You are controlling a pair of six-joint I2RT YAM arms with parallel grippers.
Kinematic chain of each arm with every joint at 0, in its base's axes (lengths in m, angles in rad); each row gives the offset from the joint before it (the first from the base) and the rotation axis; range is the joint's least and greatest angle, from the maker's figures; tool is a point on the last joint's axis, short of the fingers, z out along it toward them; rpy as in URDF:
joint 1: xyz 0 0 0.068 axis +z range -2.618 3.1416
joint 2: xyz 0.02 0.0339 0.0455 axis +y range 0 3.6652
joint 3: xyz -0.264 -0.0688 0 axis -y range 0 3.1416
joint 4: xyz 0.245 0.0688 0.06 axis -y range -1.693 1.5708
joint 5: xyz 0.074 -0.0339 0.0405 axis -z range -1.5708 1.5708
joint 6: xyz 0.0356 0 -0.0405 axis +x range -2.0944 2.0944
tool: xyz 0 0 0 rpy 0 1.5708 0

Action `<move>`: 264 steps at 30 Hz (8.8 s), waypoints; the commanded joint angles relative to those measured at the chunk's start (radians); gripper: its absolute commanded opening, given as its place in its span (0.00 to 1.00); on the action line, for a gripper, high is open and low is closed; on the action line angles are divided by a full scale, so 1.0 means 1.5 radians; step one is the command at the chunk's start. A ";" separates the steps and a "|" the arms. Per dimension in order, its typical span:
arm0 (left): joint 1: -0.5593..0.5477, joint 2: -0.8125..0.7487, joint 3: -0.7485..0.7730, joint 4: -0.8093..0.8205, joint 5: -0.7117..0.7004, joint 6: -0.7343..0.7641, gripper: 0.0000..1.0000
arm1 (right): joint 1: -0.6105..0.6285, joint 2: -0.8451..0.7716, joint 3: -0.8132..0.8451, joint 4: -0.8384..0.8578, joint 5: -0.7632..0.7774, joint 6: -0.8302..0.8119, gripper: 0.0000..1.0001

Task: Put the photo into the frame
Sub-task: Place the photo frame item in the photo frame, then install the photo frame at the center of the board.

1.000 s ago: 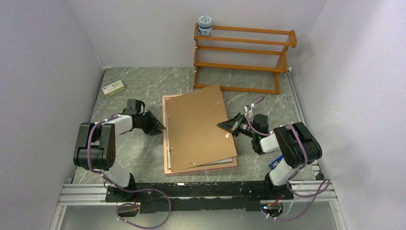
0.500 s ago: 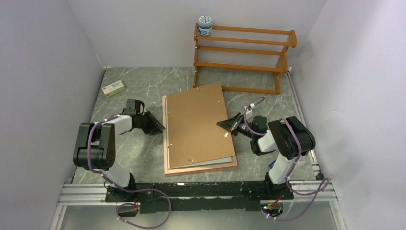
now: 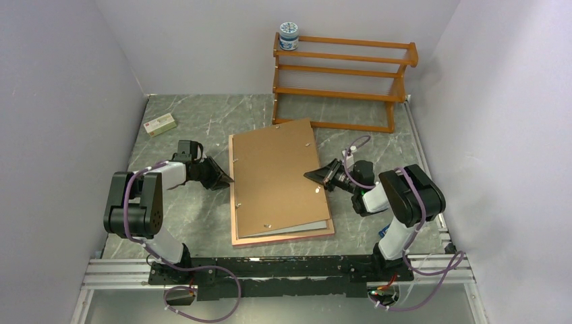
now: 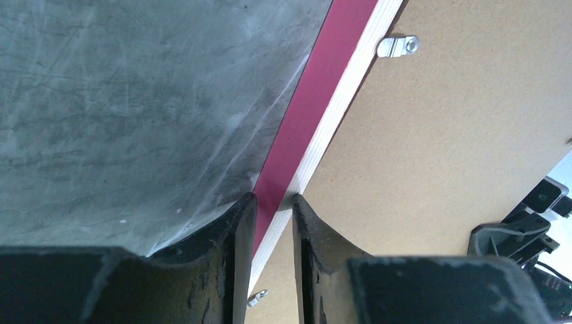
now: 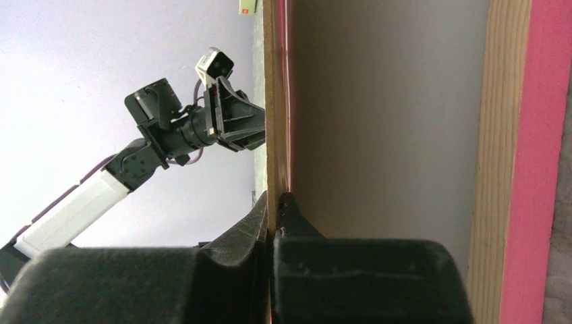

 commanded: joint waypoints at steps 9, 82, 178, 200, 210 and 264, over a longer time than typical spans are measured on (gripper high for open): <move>0.001 0.009 0.004 0.000 -0.001 0.008 0.31 | 0.004 -0.007 -0.004 0.018 -0.023 0.040 0.00; 0.005 0.003 0.044 -0.045 -0.004 0.046 0.34 | 0.114 -0.105 0.329 -0.865 0.216 -0.426 0.99; -0.072 -0.124 -0.092 -0.007 -0.044 0.131 0.10 | 0.520 0.131 0.462 -0.586 0.328 -0.257 0.36; -0.072 -0.116 -0.085 -0.020 -0.040 0.140 0.07 | 0.522 0.187 0.458 -0.517 0.347 -0.274 0.37; -0.072 -0.127 -0.084 -0.023 -0.049 0.128 0.10 | 0.527 0.179 0.445 -0.484 0.371 -0.292 0.51; -0.073 -0.147 -0.090 -0.045 -0.106 0.117 0.50 | 0.204 0.110 0.701 -1.141 0.676 -0.529 0.99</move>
